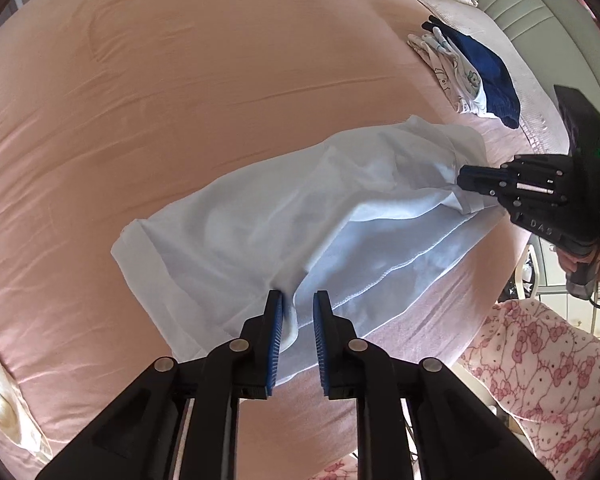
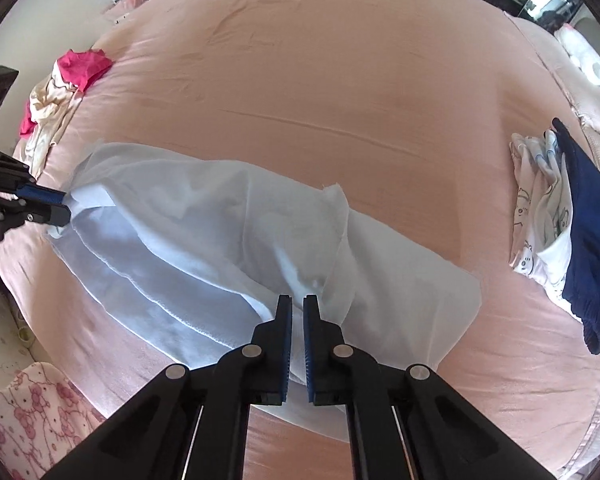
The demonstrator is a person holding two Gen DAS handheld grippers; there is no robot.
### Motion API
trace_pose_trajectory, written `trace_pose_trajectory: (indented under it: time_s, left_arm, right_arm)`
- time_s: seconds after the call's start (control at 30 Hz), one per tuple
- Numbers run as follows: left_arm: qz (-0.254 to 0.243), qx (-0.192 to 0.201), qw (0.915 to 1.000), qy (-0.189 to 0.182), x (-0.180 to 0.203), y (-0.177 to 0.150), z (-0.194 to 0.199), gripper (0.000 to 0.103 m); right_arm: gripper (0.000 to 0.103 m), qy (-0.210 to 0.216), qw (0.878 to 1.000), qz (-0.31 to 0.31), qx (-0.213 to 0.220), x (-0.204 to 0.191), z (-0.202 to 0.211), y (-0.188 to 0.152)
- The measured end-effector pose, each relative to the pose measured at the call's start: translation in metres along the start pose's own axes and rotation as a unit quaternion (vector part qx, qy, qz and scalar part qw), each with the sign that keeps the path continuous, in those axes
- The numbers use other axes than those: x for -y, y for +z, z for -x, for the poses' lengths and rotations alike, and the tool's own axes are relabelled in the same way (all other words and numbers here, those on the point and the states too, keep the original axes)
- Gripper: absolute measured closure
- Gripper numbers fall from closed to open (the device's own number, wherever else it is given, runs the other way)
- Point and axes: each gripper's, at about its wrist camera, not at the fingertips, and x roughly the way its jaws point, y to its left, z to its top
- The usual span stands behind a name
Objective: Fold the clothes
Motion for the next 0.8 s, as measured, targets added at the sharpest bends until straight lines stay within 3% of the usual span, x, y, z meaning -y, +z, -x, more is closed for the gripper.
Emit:
trace_pose_trajectory:
  time_s: [0.2, 0.33, 0.37, 0.4, 0.5, 0.67, 0.7, 0.73, 0.8]
  left_arm:
    - [-0.018, 0.032, 0.998, 0.052, 0.012, 0.005, 0.003, 0.084]
    - [-0.006, 0.065, 0.9956, 0.067, 0.009, 0.01, 0.018, 0.084]
    - [0.002, 0.072, 0.9948, 0.072, 0.005, 0.011, 0.022, 0.084]
    - [0.015, 0.076, 0.9947, 0.068, 0.0, 0.013, 0.026, 0.084]
    - [0.004, 0.069, 0.9954, 0.067, 0.006, 0.012, 0.024, 0.084]
    - [-0.015, 0.057, 0.9961, 0.065, 0.015, 0.01, 0.02, 0.084]
    - [-0.019, 0.055, 0.9962, 0.065, 0.017, 0.01, 0.019, 0.084]
    - [-0.023, 0.053, 0.9963, 0.064, 0.019, 0.01, 0.019, 0.084]
    - [-0.03, 0.048, 0.9963, 0.064, 0.022, 0.009, 0.017, 0.084]
  right_arm:
    - [0.1, 0.029, 0.999, -0.033, 0.018, 0.012, 0.008, 0.013]
    - [0.097, 0.069, 0.997, 0.022, 0.003, -0.009, 0.011, 0.008]
    - [0.091, 0.063, 0.997, 0.046, 0.002, -0.018, 0.01, 0.006]
    - [0.078, 0.058, 0.996, 0.068, 0.002, -0.026, 0.008, 0.004]
    - [0.061, 0.055, 0.994, 0.099, 0.001, -0.042, -0.004, 0.0]
    - [0.065, -0.007, 0.993, 0.117, -0.002, -0.05, -0.028, 0.002]
    - [0.081, 0.001, 0.995, 0.104, 0.006, -0.046, -0.025, 0.003]
    - [0.088, 0.023, 0.997, 0.077, 0.013, -0.038, -0.019, 0.006]
    - [0.092, 0.065, 0.997, 0.022, 0.025, -0.022, -0.007, 0.012]
